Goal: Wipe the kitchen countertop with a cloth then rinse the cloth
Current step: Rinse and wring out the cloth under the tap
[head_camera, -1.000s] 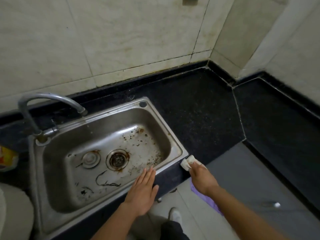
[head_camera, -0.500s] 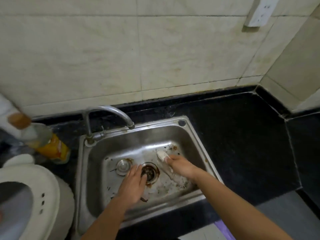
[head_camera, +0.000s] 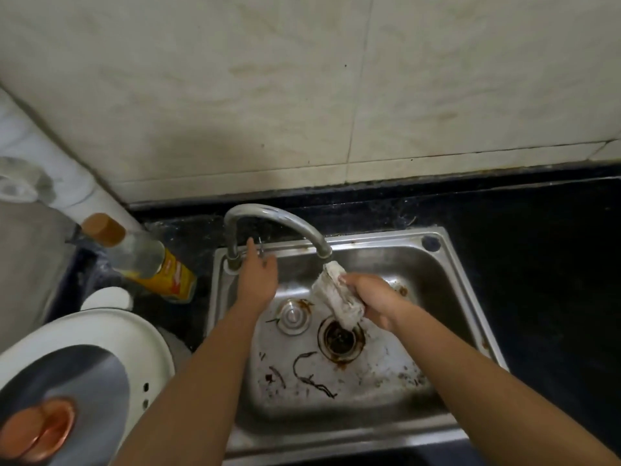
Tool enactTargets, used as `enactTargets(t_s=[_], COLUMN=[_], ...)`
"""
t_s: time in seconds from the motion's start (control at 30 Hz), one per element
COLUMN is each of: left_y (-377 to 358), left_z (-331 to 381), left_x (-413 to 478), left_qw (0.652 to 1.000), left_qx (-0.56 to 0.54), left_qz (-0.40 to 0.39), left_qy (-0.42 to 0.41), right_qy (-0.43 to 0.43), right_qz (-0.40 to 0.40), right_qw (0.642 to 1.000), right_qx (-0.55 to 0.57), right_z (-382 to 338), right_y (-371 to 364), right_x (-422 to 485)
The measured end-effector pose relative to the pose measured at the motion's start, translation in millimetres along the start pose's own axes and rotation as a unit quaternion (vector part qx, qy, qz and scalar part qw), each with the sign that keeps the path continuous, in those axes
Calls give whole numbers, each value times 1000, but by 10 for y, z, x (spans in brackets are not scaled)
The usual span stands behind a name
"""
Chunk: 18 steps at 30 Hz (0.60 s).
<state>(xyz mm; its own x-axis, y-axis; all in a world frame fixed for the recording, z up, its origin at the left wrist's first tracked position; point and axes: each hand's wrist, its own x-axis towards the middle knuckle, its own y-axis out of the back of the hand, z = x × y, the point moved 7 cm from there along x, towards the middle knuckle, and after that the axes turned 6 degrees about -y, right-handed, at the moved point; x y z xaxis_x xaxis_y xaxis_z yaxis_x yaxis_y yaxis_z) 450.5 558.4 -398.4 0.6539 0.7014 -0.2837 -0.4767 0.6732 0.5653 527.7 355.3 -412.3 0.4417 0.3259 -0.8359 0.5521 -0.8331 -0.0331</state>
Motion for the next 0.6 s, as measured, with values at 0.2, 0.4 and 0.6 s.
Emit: enactTargets(t_s=[0.2,0.4,0.6], left_y=[58,64,10], left_z=[105,-38,-164], left_x=[270,331,217], left_qw=[997,993,985], left_qx=[-48,-93,-169], left_qz=[54,71,48], left_qy=[22,-3,-2], right_qy=[3,-13,-29], right_qz=[-6,-45,-26], right_qw=[1000,996,995], right_qx=[27,71,95], right_z=[-102,-107,-105], right_y=[-46,-205,-247], right_x=[93,154,208])
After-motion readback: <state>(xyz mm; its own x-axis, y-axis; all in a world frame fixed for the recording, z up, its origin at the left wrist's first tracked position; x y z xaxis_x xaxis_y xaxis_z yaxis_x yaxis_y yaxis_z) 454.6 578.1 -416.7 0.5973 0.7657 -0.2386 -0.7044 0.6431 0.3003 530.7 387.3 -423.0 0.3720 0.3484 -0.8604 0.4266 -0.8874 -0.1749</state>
